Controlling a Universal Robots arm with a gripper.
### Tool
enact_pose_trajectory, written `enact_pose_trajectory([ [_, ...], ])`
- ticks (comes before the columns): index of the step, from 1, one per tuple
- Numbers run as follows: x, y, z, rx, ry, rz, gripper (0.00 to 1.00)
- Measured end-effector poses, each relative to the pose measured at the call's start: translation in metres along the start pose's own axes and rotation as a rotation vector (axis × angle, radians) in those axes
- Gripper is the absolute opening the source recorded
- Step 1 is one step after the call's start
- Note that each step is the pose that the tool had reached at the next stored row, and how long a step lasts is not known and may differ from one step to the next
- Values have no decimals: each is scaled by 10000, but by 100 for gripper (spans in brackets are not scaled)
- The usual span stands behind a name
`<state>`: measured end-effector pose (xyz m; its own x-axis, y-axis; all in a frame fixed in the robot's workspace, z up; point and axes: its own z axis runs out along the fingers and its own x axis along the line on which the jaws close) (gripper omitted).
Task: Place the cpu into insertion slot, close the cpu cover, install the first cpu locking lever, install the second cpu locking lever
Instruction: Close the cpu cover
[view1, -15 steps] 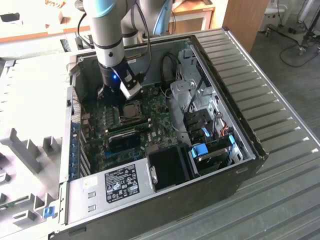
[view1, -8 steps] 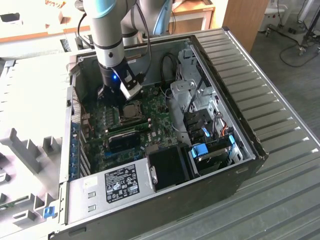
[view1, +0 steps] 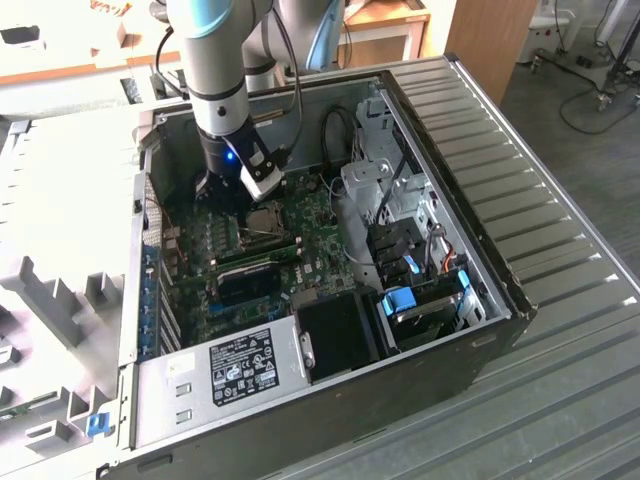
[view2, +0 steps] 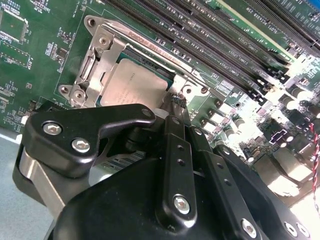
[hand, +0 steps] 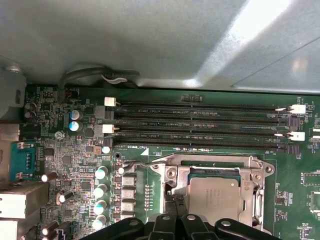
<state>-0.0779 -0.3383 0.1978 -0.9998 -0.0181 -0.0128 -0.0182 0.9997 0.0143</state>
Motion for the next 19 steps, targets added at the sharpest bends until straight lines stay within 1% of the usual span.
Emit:
enact_pose_trajectory([
  [5, 0, 0, -1, -3, -2, 0, 11],
  [7, -2, 3, -16, -22, -15, 0, 11],
  [9, -2, 2, -49, -6, -4, 0, 11],
  [14, -2, 2, -112, -3, -2, 0, 11],
  [19, -3, 3, -194, -2, -1, 0, 11],
])
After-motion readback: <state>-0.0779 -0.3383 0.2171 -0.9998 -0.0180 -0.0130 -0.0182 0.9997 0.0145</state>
